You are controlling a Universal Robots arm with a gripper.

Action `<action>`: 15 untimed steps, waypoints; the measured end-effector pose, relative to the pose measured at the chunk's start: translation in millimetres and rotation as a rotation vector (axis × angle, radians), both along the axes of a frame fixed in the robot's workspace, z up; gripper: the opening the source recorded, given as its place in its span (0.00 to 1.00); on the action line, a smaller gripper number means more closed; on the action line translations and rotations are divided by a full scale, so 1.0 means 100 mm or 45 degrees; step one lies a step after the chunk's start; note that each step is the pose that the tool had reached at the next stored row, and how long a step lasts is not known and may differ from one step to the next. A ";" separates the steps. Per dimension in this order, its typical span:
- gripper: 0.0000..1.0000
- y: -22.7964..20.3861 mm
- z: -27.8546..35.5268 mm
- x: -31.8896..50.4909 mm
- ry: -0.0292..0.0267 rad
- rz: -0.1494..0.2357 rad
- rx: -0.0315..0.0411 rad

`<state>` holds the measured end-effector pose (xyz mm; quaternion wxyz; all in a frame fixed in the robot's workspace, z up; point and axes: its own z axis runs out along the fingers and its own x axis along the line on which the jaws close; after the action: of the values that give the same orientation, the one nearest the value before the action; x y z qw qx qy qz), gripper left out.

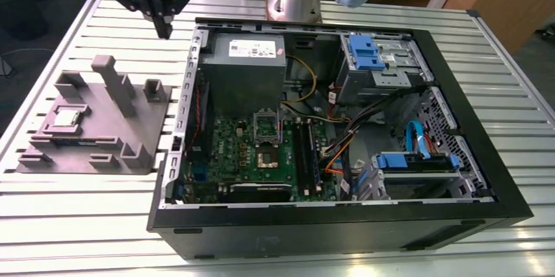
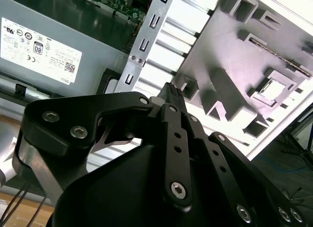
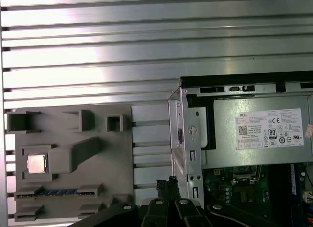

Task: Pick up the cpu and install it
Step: 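Reach for the cpu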

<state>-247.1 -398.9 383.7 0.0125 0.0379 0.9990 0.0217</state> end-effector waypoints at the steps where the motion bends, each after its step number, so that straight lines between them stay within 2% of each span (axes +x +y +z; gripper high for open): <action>1: 0.10 0.000 0.000 -0.013 0.0001 0.000 0.0000; 9: 0.10 0.000 0.000 -0.125 0.0007 0.000 -0.0001; 10: 0.10 0.000 -0.001 -0.131 0.0035 0.000 0.0003; 13: 0.10 0.000 -0.002 -0.149 0.0312 0.000 0.0038; 14: 0.10 0.000 -0.002 -0.161 0.0360 0.000 0.0040; 15: 0.10 0.000 -0.002 -0.179 0.0364 0.000 0.0038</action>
<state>-265.1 -399.0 383.5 -0.0018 0.0382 0.9990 0.0227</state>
